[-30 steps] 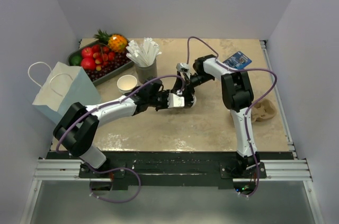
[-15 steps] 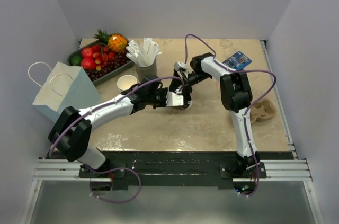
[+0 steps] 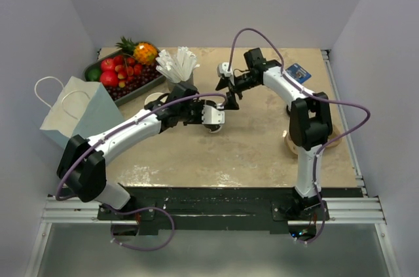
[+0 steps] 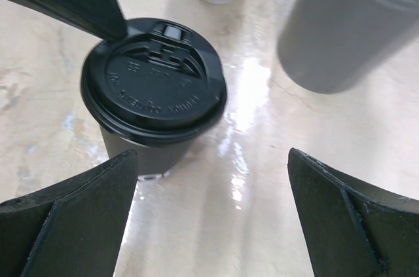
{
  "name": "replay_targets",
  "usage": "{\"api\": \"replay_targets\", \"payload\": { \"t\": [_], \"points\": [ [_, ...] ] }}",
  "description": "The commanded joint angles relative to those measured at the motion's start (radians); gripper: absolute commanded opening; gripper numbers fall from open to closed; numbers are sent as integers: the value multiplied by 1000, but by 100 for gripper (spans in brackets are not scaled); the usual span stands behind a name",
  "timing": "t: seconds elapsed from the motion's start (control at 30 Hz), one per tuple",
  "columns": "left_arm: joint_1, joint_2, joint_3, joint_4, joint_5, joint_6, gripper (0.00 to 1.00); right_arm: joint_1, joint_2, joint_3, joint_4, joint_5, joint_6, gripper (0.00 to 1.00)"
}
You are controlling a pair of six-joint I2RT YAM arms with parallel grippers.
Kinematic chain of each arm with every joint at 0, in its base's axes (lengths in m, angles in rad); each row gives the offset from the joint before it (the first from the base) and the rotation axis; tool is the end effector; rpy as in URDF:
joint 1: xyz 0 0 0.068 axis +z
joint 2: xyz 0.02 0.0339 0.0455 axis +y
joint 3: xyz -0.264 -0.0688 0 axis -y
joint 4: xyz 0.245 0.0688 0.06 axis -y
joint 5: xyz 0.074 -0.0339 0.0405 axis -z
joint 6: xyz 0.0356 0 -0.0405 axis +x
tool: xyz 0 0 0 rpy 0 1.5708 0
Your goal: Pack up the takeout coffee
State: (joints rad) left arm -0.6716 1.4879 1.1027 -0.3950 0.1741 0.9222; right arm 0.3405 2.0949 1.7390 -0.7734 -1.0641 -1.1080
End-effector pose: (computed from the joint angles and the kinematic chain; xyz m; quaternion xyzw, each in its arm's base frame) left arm 0.2508 -0.2072 0.2634 0.6809 0.6186 -0.0317 0.3906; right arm 0.4059 0.1768 0.2304 -0.6403 0.5562 0.3883 0.3603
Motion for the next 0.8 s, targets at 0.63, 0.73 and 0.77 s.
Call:
{"api": "replay_targets", "payload": {
  "t": [0.63,0.73,0.77],
  "points": [
    [-85,201,200,18,-272,184,0,-63,-401,-414,605,573,622,99],
    [-95,222,229,21,-280,190,0,-72,-391,-403,579,605,646,99],
    [-98,227,230,21,-278,191,3,-74,-388,-403,568,609,652,99]
  ]
}}
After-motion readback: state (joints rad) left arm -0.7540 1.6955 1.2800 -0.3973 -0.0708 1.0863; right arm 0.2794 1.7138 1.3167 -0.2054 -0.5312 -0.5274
